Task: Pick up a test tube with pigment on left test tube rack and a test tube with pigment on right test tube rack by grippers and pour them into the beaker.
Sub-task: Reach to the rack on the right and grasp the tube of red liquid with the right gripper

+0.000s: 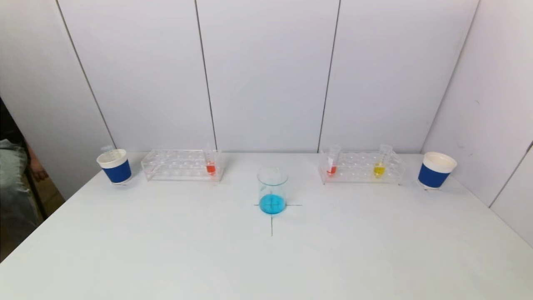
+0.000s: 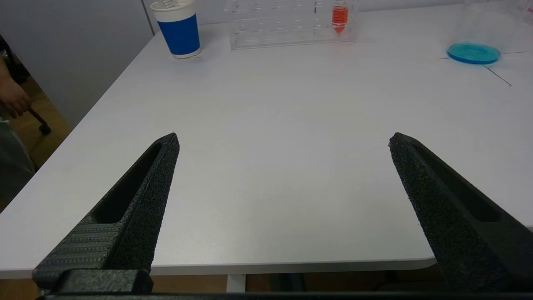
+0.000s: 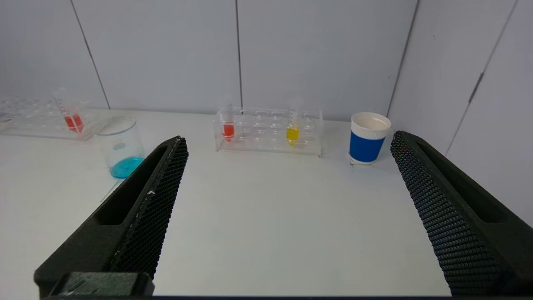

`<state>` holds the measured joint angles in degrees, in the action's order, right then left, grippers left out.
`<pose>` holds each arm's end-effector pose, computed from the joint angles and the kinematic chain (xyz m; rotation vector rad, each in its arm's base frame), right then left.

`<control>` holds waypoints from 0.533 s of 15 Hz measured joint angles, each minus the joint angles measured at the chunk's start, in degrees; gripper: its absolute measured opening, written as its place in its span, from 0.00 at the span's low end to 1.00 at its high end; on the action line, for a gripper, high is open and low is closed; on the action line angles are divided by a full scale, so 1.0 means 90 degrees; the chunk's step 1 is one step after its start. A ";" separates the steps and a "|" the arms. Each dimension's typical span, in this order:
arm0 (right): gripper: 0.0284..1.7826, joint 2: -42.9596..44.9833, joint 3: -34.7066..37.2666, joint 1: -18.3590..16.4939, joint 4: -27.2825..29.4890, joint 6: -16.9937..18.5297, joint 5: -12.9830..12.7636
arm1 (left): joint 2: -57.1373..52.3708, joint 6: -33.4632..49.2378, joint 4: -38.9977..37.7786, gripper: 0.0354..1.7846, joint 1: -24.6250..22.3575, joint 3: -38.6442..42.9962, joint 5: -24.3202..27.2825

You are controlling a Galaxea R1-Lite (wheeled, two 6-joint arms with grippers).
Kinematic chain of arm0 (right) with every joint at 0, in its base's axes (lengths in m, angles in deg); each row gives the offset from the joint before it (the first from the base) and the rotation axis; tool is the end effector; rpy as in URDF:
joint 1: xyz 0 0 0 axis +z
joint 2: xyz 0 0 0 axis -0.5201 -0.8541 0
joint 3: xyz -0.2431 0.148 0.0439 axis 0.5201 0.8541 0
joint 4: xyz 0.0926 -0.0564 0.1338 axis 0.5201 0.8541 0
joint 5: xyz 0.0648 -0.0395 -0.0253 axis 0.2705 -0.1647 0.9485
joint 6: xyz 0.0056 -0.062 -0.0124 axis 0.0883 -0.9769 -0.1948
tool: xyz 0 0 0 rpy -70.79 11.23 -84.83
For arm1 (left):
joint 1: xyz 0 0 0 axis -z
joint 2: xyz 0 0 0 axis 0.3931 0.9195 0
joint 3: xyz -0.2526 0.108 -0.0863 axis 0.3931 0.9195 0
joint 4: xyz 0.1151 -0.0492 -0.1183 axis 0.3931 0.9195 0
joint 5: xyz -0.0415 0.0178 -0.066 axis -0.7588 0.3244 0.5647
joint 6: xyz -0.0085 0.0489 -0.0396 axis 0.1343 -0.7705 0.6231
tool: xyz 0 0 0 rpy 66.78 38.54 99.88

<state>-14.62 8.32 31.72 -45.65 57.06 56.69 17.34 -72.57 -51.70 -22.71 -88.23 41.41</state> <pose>0.0305 0.0053 0.2059 0.0150 -0.0734 0.0884 0.0082 -0.0005 0.0746 0.0547 0.0307 -0.0161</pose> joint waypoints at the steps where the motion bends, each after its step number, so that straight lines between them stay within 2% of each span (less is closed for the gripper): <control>1: 0.99 -0.0475 -0.0257 0.0015 -0.0171 -0.0003 0.0095 | 0.0000 0.0000 0.0000 0.99 0.0000 0.0000 0.0000; 3: 0.99 -0.1430 -0.0691 0.0074 -0.0637 -0.0005 0.0221 | 0.0001 -0.0003 0.0000 0.99 0.0000 0.0000 -0.0003; 5: 0.99 -0.2338 -0.1044 0.0242 -0.1142 -0.0008 0.0129 | 0.0001 -0.0003 0.0003 0.99 0.0000 0.0000 -0.0003; 6: 0.99 -0.2748 -0.1181 0.0410 -0.1359 -0.0005 -0.0026 | 0.0001 0.0000 0.0003 0.99 0.0000 0.0000 0.0000; 8: 0.99 -0.3463 -0.1338 0.1051 -0.1800 -0.0005 -0.0611 | 0.0001 -0.0003 0.0003 0.99 0.0000 0.0000 0.0000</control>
<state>-45.79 -3.72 41.18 -61.86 57.01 51.19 17.35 -72.60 -51.67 -22.71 -88.23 41.41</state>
